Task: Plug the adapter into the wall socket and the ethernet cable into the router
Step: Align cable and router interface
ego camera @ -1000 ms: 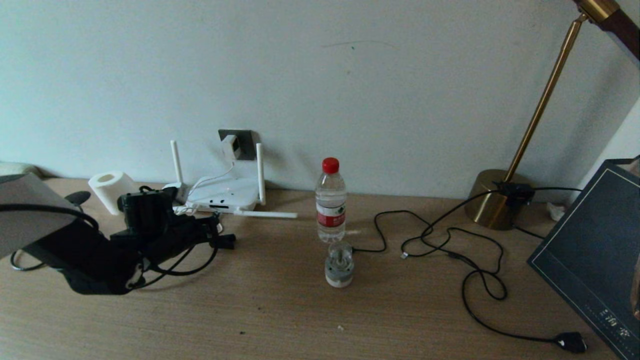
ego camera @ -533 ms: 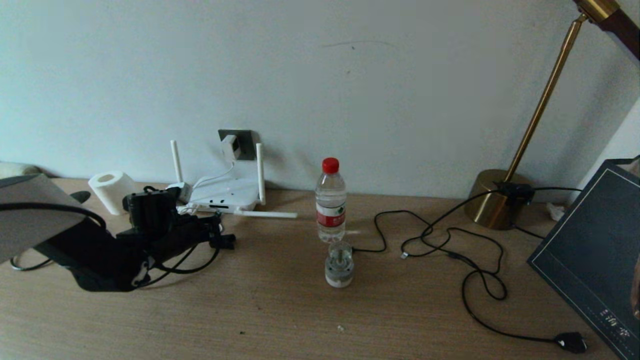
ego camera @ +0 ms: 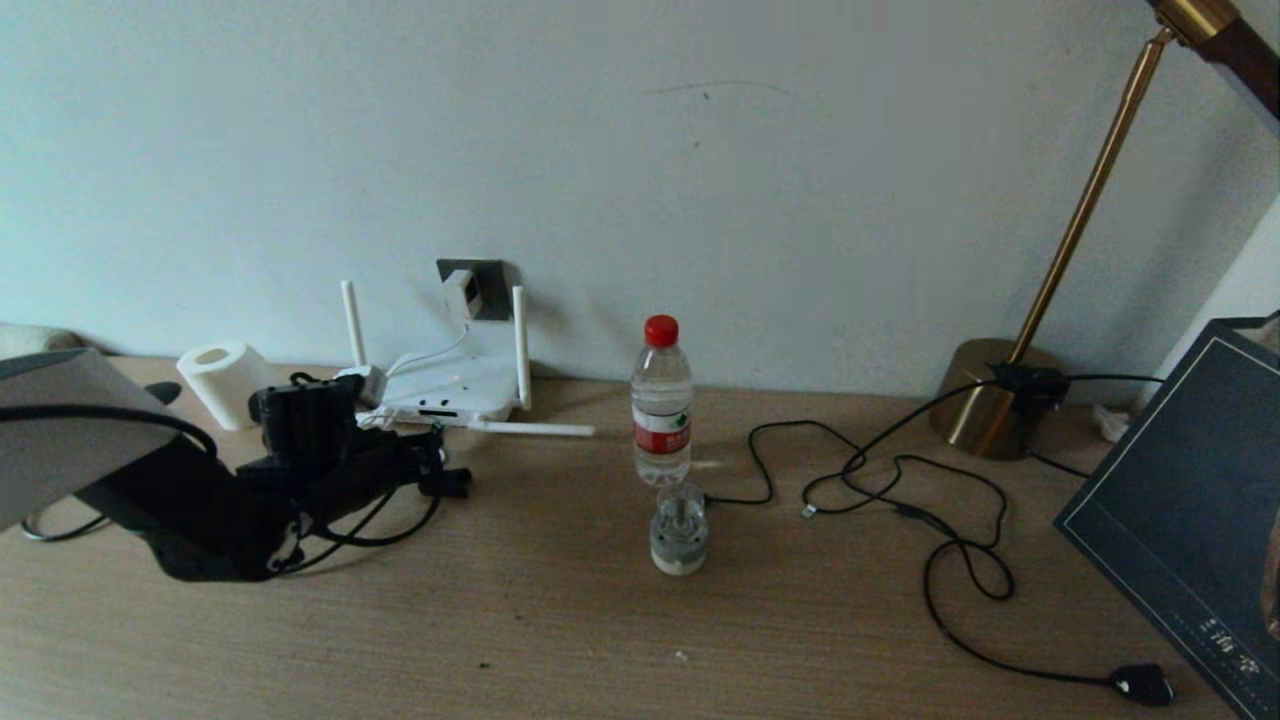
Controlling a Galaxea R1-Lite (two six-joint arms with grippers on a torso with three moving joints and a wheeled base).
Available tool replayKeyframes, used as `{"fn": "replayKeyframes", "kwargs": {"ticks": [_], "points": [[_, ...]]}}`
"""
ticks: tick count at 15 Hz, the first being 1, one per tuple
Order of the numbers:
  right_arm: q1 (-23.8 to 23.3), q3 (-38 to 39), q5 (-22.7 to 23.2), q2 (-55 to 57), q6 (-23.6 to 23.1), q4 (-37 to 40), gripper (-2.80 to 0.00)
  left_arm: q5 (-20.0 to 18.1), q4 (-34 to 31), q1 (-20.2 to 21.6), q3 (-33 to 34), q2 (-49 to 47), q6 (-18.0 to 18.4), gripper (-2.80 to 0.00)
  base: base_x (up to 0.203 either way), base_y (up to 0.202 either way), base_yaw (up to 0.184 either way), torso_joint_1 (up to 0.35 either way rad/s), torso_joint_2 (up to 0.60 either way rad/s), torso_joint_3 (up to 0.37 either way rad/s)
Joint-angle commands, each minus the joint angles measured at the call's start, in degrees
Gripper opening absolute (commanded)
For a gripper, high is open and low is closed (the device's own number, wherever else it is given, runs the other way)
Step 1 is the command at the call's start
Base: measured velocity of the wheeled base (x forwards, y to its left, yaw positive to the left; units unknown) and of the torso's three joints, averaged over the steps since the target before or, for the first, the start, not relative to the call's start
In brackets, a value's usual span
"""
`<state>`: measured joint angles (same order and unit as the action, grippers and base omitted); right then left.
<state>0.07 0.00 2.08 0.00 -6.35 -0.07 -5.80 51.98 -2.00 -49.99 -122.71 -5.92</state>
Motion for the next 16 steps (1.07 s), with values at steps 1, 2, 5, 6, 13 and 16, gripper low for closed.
{"fn": "replayKeyframes", "kwargs": {"ticks": [1,2,5,6,13,16], "points": [[0.01,0.0,0.02,0.09,-0.07,-0.01,-2.8,-0.08,0.21,0.05,-0.55,-0.18,-0.05,-2.8,0.0,0.0,0.0,0.0,0.0,0.0],[0.01,0.0,0.02,0.09,-0.07,-0.01,-2.8,-0.06,-0.2,0.07,-0.97,-0.39,-0.05,-2.8,0.0,0.0,0.0,0.0,0.0,0.0],[0.01,0.0,0.02,0.09,-0.07,-0.01,-2.8,-0.07,-1.36,-0.02,-2.11,-0.51,-0.05,-2.8,0.0,0.0,0.0,0.0,0.0,0.0],[-0.06,0.0,0.02,0.09,-0.07,-0.01,-2.8,0.0,-1.44,-0.02,-2.4,-0.61,-0.05,-2.8,0.0,0.0,0.0,0.0,0.0,0.0],[0.01,0.0,0.02,0.09,-0.07,-0.01,-2.8,0.0,-1.8,0.07,-5.22,-3.08,-0.05,-2.8,0.0,0.0,0.0,0.0,0.0,0.0],[0.01,0.0,0.02,0.09,-0.07,-0.01,-2.8,0.0,-1.88,0.07,-6.17,-3.87,-0.05,-2.8,0.0,0.0,0.0,0.0,0.0,0.0]]}}
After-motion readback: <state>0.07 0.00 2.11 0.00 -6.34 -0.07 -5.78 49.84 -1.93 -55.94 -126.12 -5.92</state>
